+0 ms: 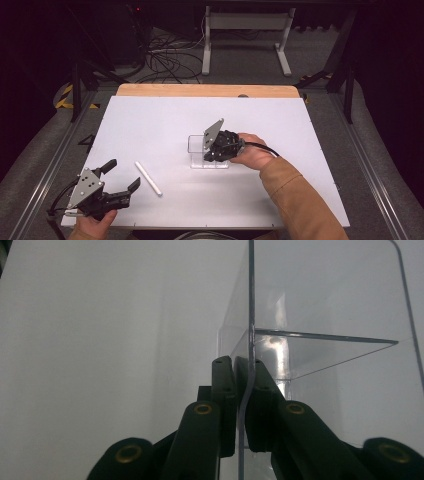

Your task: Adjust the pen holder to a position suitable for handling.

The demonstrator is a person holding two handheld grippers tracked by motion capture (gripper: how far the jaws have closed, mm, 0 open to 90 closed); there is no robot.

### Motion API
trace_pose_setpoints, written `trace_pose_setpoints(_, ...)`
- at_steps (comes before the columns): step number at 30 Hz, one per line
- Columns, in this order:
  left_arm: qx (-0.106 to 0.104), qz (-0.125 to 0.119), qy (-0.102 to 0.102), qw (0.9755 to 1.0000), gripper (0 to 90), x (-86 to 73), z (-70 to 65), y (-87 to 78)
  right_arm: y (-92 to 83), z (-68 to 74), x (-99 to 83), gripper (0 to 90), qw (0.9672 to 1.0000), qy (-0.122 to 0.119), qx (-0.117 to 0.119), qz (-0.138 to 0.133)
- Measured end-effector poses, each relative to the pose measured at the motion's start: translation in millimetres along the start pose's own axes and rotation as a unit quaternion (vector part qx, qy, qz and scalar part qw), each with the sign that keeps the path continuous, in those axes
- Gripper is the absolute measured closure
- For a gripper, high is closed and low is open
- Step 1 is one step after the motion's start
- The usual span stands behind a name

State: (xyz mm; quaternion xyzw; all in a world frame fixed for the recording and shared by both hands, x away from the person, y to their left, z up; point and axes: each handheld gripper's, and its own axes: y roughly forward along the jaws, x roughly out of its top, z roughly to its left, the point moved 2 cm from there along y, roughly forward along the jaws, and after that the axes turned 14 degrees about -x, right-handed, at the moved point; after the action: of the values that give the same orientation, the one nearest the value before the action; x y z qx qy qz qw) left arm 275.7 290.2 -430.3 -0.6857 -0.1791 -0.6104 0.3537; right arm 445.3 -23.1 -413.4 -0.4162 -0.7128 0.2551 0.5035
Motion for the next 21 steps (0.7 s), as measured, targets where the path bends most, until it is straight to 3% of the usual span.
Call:
trace_pose_setpoints(11, 0.001, 0.0, 0.001, 1.0, 9.0, 0.2, 0.5, 0.3, 1.2, 0.4, 1.4, 84.3, 0.9999, 0.009, -0.005, 0.002)
trace_pose_setpoints(15, 0.001, 0.001, 0.0, 1.0, 8.9, 0.2, 1.3, -0.3, -7.2, 0.4, 2.7, 62.0, 0.9992, 0.034, -0.015, -0.011)
trace_pose_setpoints(17, 0.002, 0.0, 0.0, 1.0, 8.9, 0.2, 1.4, -0.4, -11.1, 0.0, 3.3, 57.1, 0.9986, 0.046, -0.015, -0.02)
trace_pose_setpoints(18, 0.002, 0.0, 0.001, 1.0, 8.8, 0.2, 1.7, -0.7, -19.6, -0.1, 5.1, 47.8, 0.9965, 0.069, -0.02, -0.043)
trace_pose_setpoints(21, 0.004, -0.004, -0.001, 1.0, 8.1, 0.7, 2.5, -1.9, -32.3, -1.8, 6.7, 34.3, 0.991, 0.096, -0.033, -0.086)
